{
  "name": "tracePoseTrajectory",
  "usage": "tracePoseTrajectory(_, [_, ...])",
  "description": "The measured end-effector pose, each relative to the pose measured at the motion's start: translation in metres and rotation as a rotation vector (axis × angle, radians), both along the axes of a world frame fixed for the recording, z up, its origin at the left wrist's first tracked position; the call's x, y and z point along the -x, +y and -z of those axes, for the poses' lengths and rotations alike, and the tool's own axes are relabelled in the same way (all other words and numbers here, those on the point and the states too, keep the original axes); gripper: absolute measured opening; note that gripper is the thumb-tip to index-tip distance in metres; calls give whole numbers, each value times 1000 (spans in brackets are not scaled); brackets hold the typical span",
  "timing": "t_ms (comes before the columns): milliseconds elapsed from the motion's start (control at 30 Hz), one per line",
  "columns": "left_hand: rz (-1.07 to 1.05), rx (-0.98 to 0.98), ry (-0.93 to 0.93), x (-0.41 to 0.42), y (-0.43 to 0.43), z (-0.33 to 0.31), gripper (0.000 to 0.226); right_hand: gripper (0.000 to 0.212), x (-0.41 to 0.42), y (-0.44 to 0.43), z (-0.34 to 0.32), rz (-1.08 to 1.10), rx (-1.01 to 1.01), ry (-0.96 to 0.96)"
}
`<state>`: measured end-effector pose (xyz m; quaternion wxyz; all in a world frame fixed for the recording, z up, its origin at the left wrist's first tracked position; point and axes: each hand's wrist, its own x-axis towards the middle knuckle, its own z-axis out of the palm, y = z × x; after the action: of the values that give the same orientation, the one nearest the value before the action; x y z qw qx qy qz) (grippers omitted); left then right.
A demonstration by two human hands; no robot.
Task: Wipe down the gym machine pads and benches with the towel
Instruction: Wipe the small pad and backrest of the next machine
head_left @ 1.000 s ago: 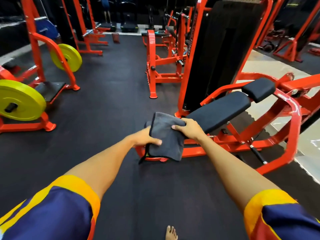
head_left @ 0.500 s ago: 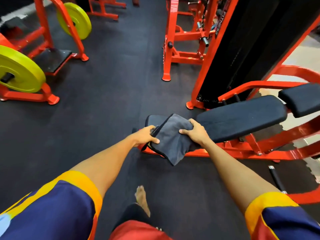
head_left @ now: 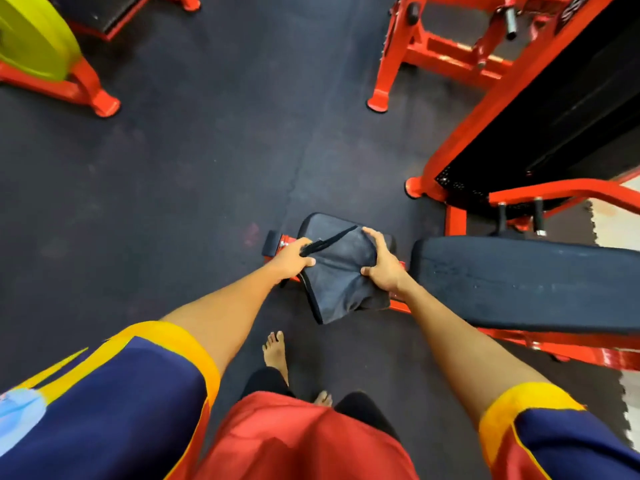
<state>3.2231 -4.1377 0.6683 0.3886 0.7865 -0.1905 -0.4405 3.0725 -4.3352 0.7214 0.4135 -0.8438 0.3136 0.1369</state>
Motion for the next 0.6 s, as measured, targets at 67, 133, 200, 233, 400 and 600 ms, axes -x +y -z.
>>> tracePoseTrajectory(67, [-7,-31,-2,-6,-5,11,31,93,-12,-8,16,-52,16,28])
tracePoseTrajectory(133, [-51,-57,52,-11,-6,29,32,87,-28,-17,37,-123,34,60])
tracePoseTrajectory(200, [-78,-98,90,-7,-6,41,36,84,-36,-24,48,-186,81,65])
tracePoseTrajectory(233, [-128,-114,117,-5,-5,55,38,83,-45,-28,59,-232,80,77])
tracePoseTrajectory(400, [-350,-106,156,19,-16,98,34,85,-89,-52,94,-510,151,138])
tracePoseTrajectory(600, [-541,-225,318,56,-41,148,29,68,-157,-63,130,-864,467,55])
